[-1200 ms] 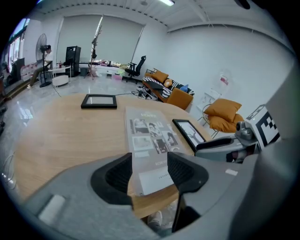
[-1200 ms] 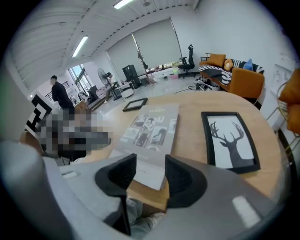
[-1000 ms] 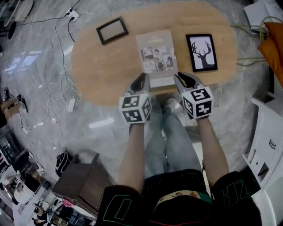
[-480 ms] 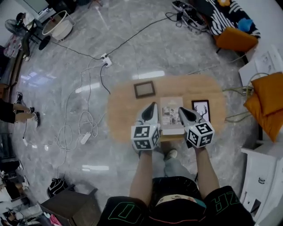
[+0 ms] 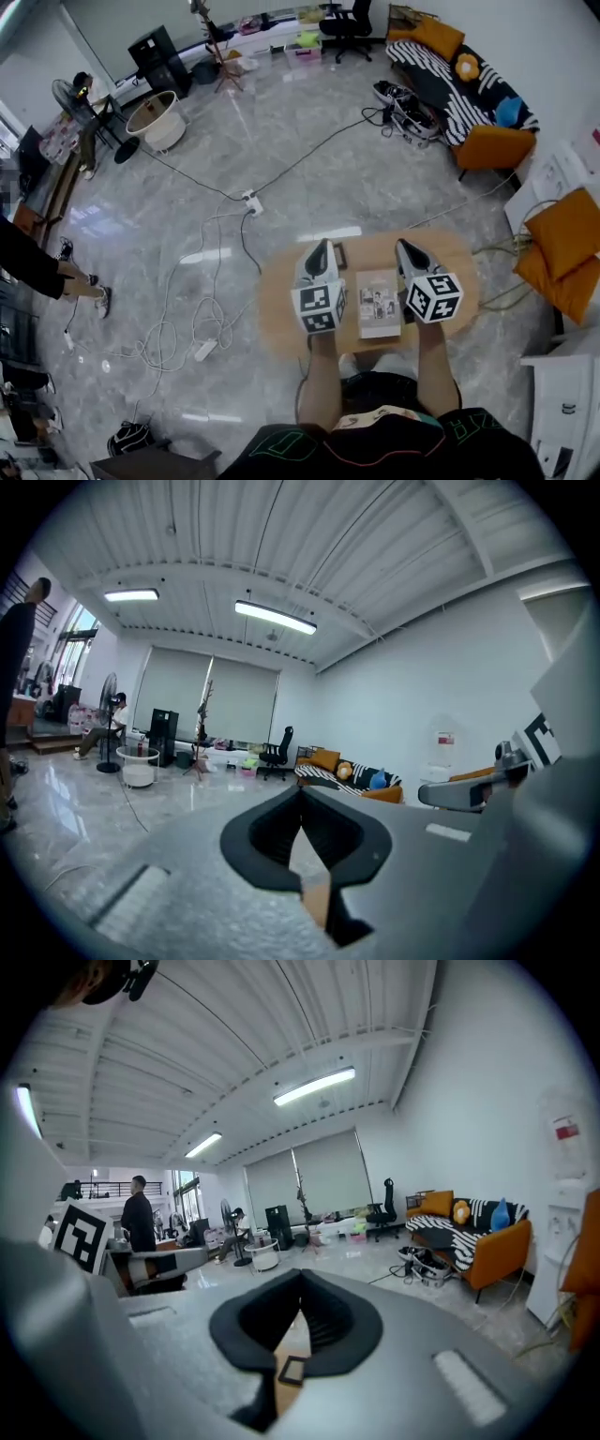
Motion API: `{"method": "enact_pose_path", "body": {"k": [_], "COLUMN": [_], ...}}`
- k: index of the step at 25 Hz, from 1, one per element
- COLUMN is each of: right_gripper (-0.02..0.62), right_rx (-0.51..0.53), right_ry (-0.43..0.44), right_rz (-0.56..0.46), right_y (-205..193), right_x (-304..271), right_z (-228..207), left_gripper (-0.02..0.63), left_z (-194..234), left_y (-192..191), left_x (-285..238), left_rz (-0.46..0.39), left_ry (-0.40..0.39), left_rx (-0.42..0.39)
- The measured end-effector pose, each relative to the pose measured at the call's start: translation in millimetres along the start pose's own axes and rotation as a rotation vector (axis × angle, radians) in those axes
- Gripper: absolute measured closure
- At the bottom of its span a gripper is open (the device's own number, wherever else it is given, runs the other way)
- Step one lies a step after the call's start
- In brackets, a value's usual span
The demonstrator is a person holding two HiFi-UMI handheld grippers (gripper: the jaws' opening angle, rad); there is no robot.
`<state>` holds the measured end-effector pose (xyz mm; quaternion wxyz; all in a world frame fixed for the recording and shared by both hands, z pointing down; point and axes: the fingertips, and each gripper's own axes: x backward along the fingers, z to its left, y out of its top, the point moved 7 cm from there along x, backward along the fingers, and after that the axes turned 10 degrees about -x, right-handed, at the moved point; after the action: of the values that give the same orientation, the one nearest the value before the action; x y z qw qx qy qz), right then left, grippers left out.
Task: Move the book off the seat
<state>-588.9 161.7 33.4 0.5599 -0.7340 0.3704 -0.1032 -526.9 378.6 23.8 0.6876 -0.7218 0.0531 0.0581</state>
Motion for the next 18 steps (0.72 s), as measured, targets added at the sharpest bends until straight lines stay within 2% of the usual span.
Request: {"method": "enact_pose_path", "body": {"k": [11,18], "right_gripper": [0.592,0.592], "right_rx": [0.146,0.191], "right_ry": [-0.073,-0.114], "right_rz": [-0.139,-0.190], "right_y": [70.3,79.2], "right_x": [8.3,8.2], "right_z": [20.5,8.8], "left_gripper": [0.595,0.595], "left_z": [3.3,2.0], "left_y": [77.1,78.6], "left_x": [-12.9,-23.6], "left_rz": [-0.104,-0.129], "left_ry": [0.019,0.015], "left_rx": [-0.121,-0.143]}}
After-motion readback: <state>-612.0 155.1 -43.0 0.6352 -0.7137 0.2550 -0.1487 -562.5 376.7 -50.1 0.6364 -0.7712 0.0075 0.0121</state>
